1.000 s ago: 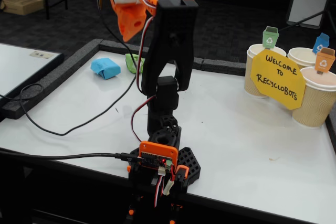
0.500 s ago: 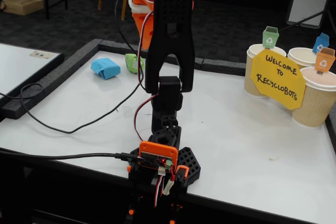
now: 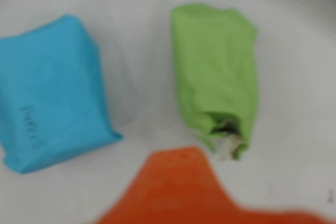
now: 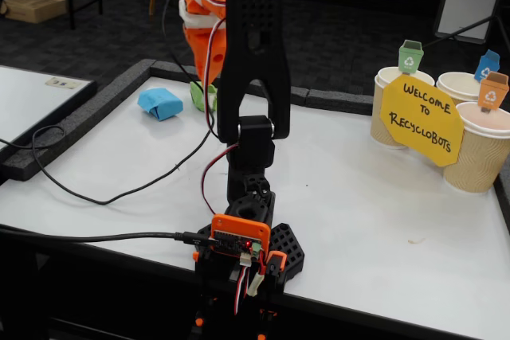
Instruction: Sort rubbish by color.
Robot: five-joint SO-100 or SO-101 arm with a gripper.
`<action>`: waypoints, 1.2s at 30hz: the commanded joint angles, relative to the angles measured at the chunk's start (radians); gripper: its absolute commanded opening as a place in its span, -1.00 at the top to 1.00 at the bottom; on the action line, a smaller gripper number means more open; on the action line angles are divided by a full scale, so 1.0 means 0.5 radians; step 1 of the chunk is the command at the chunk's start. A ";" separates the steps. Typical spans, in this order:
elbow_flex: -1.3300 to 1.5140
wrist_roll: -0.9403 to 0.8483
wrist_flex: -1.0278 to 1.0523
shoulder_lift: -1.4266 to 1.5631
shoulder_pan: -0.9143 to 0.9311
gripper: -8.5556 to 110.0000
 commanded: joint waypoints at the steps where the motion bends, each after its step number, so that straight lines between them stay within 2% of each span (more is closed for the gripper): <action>1: -0.307 -0.012 0.012 0.058 -0.040 0.83; 19: -0.506 -0.012 0.003 -0.098 0.080 0.59; 29: -0.568 -0.012 0.006 -0.230 0.077 0.53; 36: -0.647 -0.012 0.018 -0.301 0.061 0.39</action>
